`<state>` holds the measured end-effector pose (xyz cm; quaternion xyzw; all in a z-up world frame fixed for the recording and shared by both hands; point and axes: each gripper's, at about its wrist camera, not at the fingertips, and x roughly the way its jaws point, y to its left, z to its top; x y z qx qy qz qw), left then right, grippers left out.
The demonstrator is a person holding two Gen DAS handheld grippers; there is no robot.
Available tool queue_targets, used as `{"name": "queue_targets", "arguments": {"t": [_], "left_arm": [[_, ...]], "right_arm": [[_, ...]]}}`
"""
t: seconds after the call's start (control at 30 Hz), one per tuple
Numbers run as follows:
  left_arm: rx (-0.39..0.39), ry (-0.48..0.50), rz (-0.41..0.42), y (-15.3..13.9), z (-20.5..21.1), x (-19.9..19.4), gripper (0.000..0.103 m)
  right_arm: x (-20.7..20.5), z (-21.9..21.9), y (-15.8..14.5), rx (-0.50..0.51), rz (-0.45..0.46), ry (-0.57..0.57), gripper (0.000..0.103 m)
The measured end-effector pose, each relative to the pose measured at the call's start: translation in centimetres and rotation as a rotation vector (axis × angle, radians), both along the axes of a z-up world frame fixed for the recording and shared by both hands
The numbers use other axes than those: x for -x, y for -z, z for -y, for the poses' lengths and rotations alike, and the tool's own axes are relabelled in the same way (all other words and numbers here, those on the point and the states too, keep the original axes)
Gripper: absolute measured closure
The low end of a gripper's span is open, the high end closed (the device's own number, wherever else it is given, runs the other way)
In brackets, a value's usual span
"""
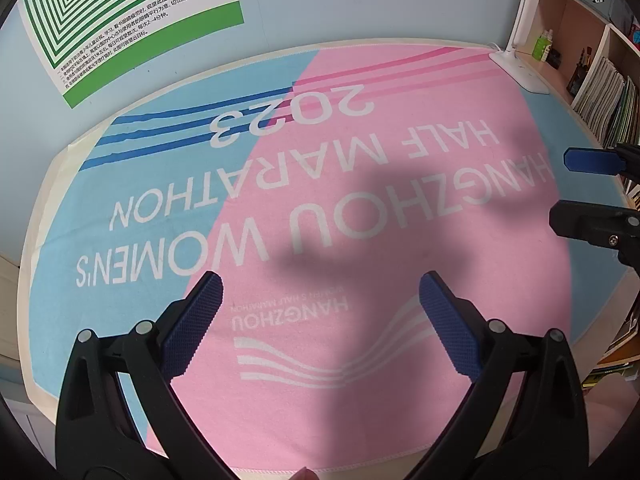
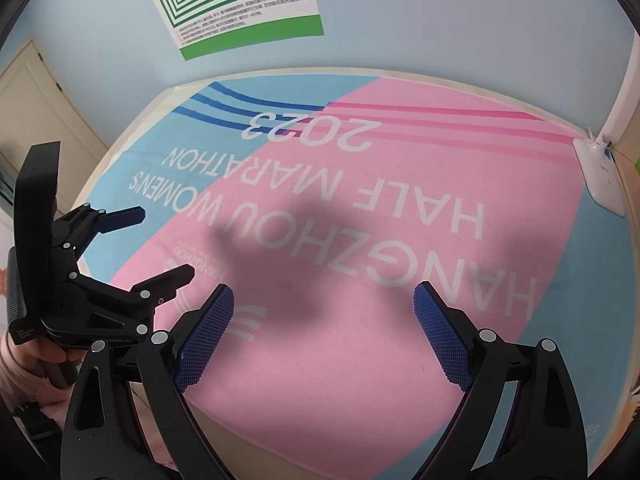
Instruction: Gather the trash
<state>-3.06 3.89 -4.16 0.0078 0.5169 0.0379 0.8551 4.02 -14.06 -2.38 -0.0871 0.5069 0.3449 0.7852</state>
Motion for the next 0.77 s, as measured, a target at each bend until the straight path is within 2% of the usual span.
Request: {"name": "queue_targets", "arguments": {"t": [0.77], "left_arm": [[0.005, -0.025, -0.024, 0.38, -0.23, -0.25, 0.007]], "right_arm": [[-0.11, -0.02, 0.06, 0.004, -0.004, -0.001, 0.013]]}}
